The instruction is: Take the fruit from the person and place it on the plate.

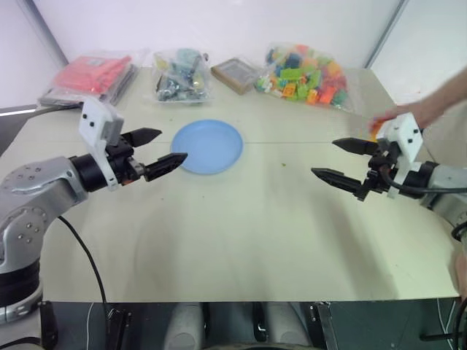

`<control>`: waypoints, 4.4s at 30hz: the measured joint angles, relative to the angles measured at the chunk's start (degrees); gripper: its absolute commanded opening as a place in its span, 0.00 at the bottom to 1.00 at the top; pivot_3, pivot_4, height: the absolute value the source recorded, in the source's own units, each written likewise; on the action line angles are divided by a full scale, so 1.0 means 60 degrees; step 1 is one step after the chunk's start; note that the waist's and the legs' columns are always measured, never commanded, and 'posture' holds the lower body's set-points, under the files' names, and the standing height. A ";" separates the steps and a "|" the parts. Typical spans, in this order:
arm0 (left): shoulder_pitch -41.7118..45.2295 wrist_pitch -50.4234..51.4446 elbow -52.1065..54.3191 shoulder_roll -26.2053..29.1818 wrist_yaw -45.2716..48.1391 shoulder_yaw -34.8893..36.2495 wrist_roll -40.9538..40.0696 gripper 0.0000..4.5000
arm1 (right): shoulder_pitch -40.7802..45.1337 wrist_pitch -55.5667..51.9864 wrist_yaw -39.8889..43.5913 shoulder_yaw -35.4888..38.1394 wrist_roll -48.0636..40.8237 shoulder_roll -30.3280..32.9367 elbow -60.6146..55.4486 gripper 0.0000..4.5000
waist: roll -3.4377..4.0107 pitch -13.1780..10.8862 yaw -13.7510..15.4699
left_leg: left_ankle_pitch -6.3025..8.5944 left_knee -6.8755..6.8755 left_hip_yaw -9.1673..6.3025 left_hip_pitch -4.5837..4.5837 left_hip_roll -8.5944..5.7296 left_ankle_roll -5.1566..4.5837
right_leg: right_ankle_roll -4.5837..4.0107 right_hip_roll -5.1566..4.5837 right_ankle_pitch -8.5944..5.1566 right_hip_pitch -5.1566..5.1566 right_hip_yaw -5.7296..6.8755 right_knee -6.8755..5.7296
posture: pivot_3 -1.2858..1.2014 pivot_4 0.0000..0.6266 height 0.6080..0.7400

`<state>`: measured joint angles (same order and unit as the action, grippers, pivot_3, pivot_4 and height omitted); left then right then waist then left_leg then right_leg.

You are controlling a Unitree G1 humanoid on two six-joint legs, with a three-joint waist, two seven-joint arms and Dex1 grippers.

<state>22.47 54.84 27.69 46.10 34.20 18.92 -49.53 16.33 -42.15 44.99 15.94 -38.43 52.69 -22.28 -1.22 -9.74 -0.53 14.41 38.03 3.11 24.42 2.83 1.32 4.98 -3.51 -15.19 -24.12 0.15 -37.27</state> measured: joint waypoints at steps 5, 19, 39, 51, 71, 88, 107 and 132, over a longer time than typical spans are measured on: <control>0.0045 -0.0012 -0.0027 0.0006 -0.0104 0.0002 -0.0011 1.00 | 0.0001 0.0015 0.0007 0.0000 0.0008 0.0000 0.0028 0.99 | 0.0000 0.0000 0.0001 | 0.0000 0.0000 0.0000 0.0000 0.0000 0.0000 | 0.0000 0.0000 0.0000 0.0000 0.0000 0.0000 | 0.52 0.24 0.93; -0.0074 -0.0021 -0.0015 0.0008 -0.0147 0.0003 -0.0113 1.00 | 0.0028 0.0063 0.0127 0.0000 0.0183 0.0002 0.0044 0.99 | 0.0000 0.0000 -0.0001 | 0.0000 0.0000 0.0000 0.0000 0.0000 0.0000 | 0.0000 0.0000 0.0000 0.0000 0.0000 0.0000 | 0.52 0.24 0.93; -0.0050 -0.0073 -0.0012 0.0006 -0.0143 -0.0031 -0.0083 1.00 | 0.0101 0.0031 0.0233 0.0000 0.0208 0.0007 0.0090 0.99 | 0.0000 0.0000 0.0000 | 0.0000 0.0000 0.0001 0.0000 0.0000 0.0000 | 0.0000 0.0000 0.0000 0.0000 0.0000 -0.0001 | 0.52 0.24 0.93; 0.0002 -0.0265 -0.0073 0.0005 -0.0039 -0.0278 0.0030 1.00 | 0.0100 -0.0021 0.0146 0.0002 0.0206 0.0012 0.0088 0.99 | 0.0000 0.0000 -0.0002 | 0.0000 0.0000 0.0001 0.0000 0.0000 0.0000 | 0.0000 0.0000 0.0000 0.0000 0.0000 -0.0001 | 0.52 0.24 0.93; 0.0714 -0.2363 -0.0498 -0.0481 -0.0269 -0.1442 0.2210 1.00 | 0.4292 -0.3552 -0.7355 0.1408 -0.3820 -0.5881 0.1048 0.99 | 0.0000 0.0004 0.0016 | -0.0005 0.0001 0.0007 0.0007 0.0001 0.0009 | -0.0002 -0.0007 0.0003 -0.0012 0.0001 -0.0027 | 0.52 0.24 0.93; 0.0790 -0.2590 -0.0534 -0.0665 -0.0140 -0.1520 0.2735 1.00 | 0.5208 -0.2626 -1.0815 0.1496 -0.7119 -0.6735 0.2433 0.99 | 0.0002 0.0004 -0.0052 | -0.0004 -0.0002 0.0006 0.0008 0.0004 0.0006 | -0.0001 -0.0003 0.0003 -0.0020 0.0000 -0.0028 | 0.52 0.24 0.93; 0.0789 -0.2521 -0.0397 -0.0765 -0.0165 -0.1518 0.2730 1.00 | 0.5892 -0.1652 -0.9887 0.0381 -0.6743 -0.6578 0.3456 0.99 | 0.0003 0.0003 -0.0052 | -0.0004 -0.0005 0.0006 0.0010 0.0006 0.0006 | -0.0002 -0.0004 0.0003 -0.0024 0.0000 -0.0026 | 0.52 0.24 0.93; 0.0702 -0.2311 -0.0084 -0.0850 -0.0452 -0.1493 0.2713 1.00 | 0.6376 -0.1318 -0.8636 0.0182 -0.5349 -0.6713 0.4241 0.65 | 0.0004 0.0002 -0.0057 | -0.0004 -0.0014 0.0005 0.0014 0.0007 0.0006 | -0.0002 -0.0004 0.0002 -0.0032 -0.0001 -0.0022 | 0.52 0.24 0.93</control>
<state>26.68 40.98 27.18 41.00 31.49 9.96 -33.25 54.58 -50.06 -6.82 17.03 -70.53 12.41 3.16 -1.19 -9.73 -0.87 14.39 37.95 3.14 24.50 2.87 1.35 4.97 -3.54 -15.17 -24.31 0.15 -37.40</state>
